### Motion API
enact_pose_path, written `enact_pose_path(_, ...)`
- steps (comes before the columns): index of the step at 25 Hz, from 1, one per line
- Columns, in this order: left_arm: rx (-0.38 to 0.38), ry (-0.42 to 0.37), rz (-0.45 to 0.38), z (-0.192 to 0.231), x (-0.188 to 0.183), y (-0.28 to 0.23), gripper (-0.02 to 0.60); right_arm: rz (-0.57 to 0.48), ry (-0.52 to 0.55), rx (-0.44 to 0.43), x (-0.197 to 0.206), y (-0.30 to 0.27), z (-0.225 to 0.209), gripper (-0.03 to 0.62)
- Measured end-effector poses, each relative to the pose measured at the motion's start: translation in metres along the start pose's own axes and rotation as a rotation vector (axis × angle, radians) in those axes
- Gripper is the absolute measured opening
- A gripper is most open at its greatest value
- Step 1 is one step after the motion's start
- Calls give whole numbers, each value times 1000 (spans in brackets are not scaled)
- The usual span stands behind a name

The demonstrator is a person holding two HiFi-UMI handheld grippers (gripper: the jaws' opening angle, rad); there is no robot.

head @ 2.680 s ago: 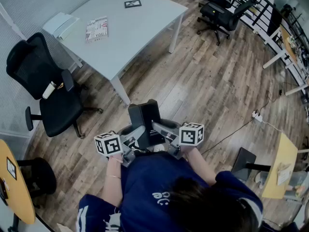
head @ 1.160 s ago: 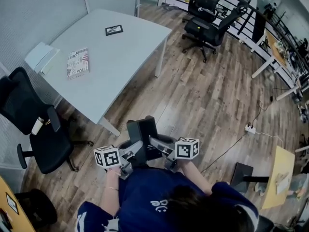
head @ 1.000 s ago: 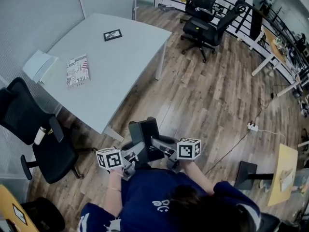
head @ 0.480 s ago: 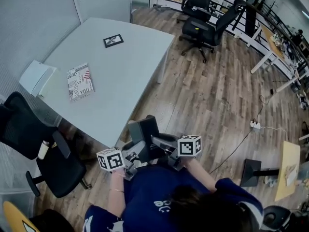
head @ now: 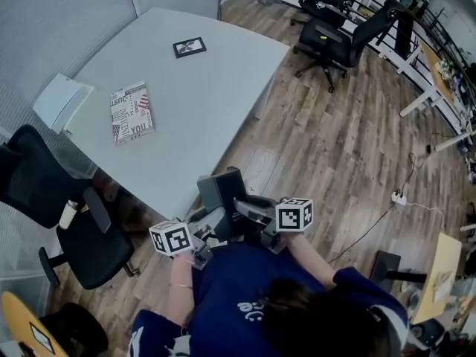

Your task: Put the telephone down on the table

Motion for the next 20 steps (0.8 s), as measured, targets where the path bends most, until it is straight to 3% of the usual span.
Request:
enact_pose_path(8,-91,3,-77,23,-50,-48,172,93,-16,-94,-64,-62,-40,210)
enact_pose_path(20,-205,13,-192,47,-118,-162,172,252,-23,-204,-190,-135,-117,209)
Point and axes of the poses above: the fingertips, and each gripper's own axes: y backward along the fingers, z to its left, x out of its underside, the point moved 8 cm from there along y, backward along the fingers, and after that the axes turned 12 degrees about -z, right-handed, at the moved point
